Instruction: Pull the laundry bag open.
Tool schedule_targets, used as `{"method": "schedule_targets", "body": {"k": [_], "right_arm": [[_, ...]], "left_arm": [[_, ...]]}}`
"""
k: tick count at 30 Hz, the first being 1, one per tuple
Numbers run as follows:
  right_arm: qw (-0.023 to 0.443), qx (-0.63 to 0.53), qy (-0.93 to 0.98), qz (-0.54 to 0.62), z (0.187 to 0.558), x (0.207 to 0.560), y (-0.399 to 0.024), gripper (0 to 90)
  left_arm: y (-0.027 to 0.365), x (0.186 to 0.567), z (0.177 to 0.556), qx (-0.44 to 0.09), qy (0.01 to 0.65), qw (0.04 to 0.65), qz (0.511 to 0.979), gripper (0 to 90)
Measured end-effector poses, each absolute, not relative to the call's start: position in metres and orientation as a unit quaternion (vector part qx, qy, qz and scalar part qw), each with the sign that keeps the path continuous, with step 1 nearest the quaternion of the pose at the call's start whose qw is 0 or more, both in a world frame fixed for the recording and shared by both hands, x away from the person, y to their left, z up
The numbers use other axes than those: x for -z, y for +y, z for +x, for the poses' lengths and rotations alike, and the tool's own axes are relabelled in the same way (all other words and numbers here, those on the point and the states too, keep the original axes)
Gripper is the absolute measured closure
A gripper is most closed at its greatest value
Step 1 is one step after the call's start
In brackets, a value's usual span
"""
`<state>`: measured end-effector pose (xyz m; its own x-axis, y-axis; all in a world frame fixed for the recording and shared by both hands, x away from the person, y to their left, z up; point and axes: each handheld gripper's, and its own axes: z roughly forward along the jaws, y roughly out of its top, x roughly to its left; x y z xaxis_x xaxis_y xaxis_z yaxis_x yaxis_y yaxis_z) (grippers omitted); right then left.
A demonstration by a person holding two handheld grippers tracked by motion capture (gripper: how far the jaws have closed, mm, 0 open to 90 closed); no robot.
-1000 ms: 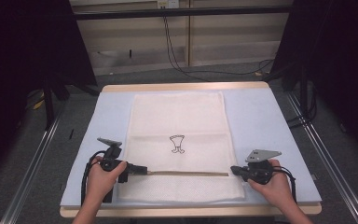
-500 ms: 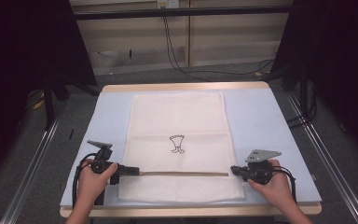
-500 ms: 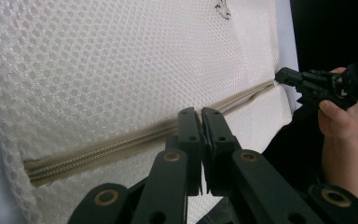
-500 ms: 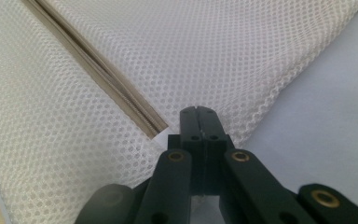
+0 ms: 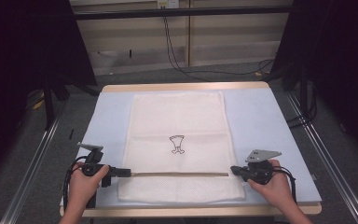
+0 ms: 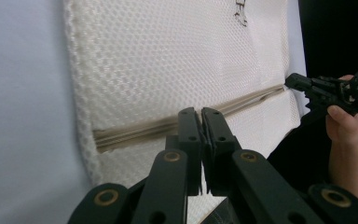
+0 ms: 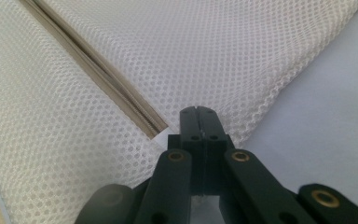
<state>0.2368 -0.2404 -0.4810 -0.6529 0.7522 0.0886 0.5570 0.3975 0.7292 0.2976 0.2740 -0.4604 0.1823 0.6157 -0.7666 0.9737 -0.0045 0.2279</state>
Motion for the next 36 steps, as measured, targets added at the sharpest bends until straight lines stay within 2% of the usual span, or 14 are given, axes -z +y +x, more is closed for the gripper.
{"method": "schedule_targets", "body": {"k": [23,36], "right_arm": [[0.121,-0.38,0.827,0.395,0.237,0.48,-0.241,90.0],[0.12,-0.387,0.825,0.395,0.238,0.481,-0.243,90.0]], "left_arm": [[0.311,0.465,0.288,0.211,0.628,0.383,0.644,87.3],[0.317,0.465,0.289,0.207,0.633,0.388,0.637,87.0]]}}
